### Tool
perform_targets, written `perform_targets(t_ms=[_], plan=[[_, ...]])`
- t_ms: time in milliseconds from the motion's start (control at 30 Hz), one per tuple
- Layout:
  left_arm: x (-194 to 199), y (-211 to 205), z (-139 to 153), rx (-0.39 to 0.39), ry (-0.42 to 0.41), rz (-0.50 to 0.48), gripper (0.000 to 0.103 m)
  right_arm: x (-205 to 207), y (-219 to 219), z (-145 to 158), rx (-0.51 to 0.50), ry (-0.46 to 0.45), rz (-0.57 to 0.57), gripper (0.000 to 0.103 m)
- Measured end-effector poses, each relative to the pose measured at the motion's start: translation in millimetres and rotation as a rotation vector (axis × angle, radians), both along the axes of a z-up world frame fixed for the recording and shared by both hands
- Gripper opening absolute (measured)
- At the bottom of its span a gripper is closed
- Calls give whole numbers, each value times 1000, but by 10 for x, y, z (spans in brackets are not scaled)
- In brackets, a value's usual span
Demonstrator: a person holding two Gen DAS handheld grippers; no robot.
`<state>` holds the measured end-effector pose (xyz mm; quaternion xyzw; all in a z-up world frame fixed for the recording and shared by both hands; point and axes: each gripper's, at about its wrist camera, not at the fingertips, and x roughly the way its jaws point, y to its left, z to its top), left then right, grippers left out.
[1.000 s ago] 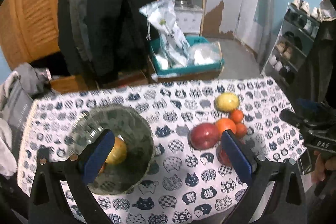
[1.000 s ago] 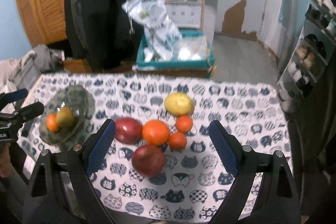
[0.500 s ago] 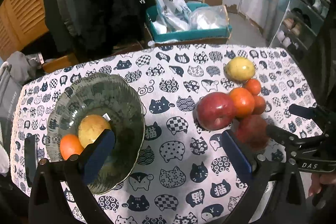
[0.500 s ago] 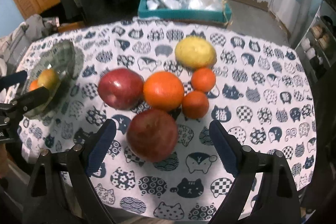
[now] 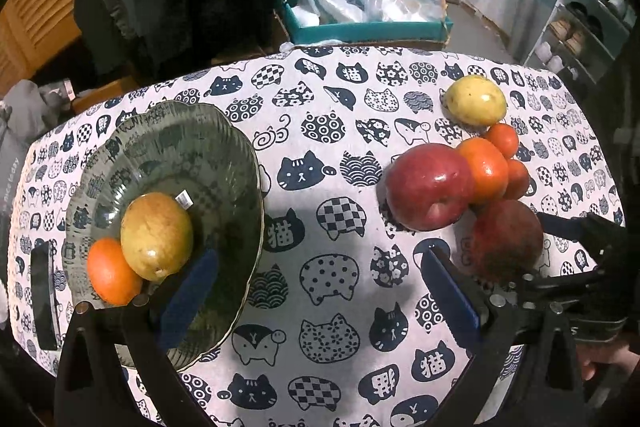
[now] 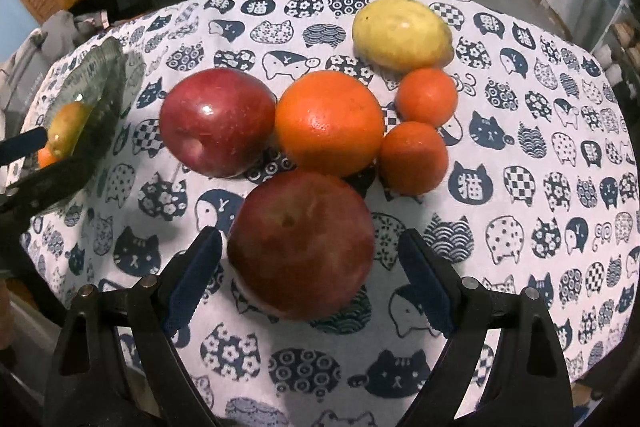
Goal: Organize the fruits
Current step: 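Close the right tool on a red apple while the left tool reaches another red apple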
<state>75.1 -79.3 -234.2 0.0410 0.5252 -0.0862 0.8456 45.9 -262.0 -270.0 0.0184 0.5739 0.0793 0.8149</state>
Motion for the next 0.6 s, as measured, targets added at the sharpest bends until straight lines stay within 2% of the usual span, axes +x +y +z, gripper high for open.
perform_targets(t_ms=[167, 233, 300, 333, 600], plan=[[16, -7, -6, -3, 1, -2, 102, 69, 5, -130, 10, 17, -4, 89], [18, -15, -10, -8, 1, -8, 102, 73, 16, -163, 14, 22, 3, 86], [26, -32, -13, -10, 1, -12, 102, 75, 28, -177, 29, 23, 13, 76], [32, -44, -15, -13, 1, -15, 102, 70, 33, -172, 39, 23, 17, 75], [116, -214, -19, -27, -11, -61, 102, 2, -97, -109, 8, 18, -1, 74]])
